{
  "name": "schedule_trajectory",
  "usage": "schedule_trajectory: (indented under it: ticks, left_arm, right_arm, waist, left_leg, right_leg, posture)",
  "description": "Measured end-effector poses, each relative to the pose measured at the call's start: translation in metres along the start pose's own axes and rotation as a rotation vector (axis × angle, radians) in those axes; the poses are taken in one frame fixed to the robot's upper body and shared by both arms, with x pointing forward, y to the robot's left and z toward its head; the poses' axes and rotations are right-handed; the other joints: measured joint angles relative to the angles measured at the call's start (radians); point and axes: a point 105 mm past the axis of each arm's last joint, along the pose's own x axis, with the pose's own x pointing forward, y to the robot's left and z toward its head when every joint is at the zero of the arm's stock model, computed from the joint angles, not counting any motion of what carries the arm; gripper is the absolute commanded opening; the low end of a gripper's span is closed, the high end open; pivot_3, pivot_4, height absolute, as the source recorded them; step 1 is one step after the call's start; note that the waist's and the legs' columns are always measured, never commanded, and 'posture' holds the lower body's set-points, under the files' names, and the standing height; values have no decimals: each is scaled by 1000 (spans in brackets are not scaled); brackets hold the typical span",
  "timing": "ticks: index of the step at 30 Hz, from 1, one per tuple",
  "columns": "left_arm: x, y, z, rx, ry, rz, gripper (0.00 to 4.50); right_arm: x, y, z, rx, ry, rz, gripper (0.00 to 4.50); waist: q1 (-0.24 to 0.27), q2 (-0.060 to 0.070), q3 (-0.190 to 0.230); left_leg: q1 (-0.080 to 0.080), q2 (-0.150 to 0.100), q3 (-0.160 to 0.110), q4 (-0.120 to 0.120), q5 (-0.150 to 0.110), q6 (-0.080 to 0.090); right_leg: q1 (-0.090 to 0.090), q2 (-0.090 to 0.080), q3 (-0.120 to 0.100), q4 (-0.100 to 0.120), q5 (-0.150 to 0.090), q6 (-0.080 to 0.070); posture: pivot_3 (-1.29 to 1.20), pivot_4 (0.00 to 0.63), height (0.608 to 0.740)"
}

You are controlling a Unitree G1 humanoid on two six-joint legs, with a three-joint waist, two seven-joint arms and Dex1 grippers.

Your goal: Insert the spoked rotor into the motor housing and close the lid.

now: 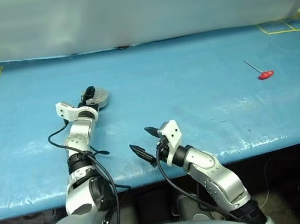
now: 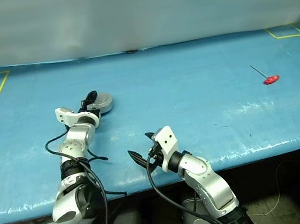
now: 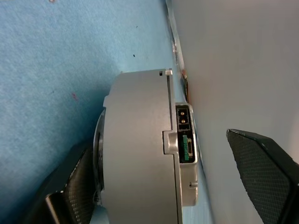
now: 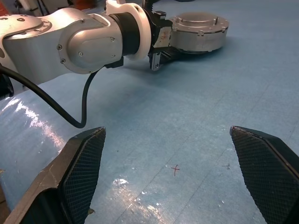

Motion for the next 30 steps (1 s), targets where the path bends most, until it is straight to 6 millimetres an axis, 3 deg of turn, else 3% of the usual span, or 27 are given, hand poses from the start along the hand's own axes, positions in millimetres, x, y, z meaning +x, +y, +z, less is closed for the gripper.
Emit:
schedule_trajectory:
  ticks: [21,30]
  left_arm:
    - [-78,30,7,204,171,45,4467]
    - [-122,44,20,708,205,14,4467]
  right_arm:
    - [2,1,-1,27,15,4,4500]
    - [-7,-24,7,10,-25,-80,4500]
  waist:
    - [-5,9,-9]
    - [-5,11,-9]
  left_leg:
    - [3,1,3,0,0,0]
    - [2,1,4,-2,0,0]
  right_leg:
    - [1,1,4,1,-4,2]
    - [-2,-1,5,1,-5,1]
  posture:
    - [0,150,740]
    - [0,150,740]
